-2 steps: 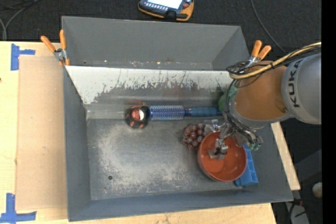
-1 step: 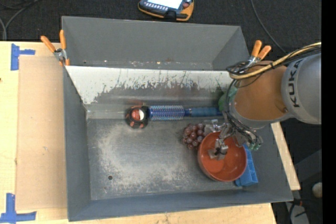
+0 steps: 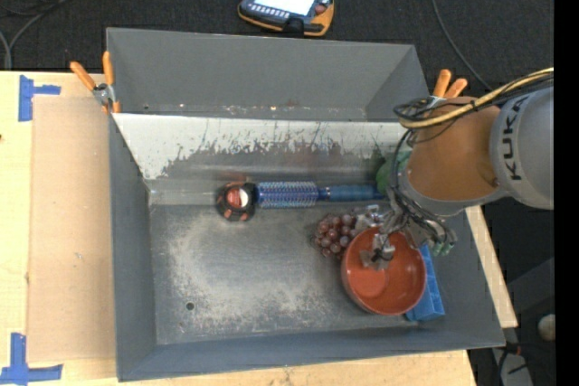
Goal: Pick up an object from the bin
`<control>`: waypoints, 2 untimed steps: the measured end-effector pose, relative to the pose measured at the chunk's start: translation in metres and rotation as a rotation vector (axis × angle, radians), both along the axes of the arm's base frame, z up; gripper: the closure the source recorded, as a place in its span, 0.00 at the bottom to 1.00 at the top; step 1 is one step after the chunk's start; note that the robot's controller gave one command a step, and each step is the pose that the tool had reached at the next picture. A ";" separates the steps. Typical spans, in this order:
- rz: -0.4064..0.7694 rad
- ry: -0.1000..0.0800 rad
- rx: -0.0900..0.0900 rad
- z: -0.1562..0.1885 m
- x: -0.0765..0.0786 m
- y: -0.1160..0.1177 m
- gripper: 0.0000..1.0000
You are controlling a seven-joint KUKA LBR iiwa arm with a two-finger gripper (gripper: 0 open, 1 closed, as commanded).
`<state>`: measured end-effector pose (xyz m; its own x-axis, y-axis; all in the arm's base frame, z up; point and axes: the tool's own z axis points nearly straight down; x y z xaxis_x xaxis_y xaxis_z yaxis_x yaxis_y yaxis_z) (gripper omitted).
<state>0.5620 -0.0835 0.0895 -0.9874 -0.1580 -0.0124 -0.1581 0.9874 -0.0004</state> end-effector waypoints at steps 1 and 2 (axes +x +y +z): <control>0.008 -0.003 0.001 0.066 -0.012 -0.007 1.00; 0.020 -0.006 0.000 0.119 -0.008 -0.001 1.00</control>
Offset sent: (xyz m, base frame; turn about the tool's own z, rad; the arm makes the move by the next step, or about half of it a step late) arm -0.0092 -0.0009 0.1173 -0.0253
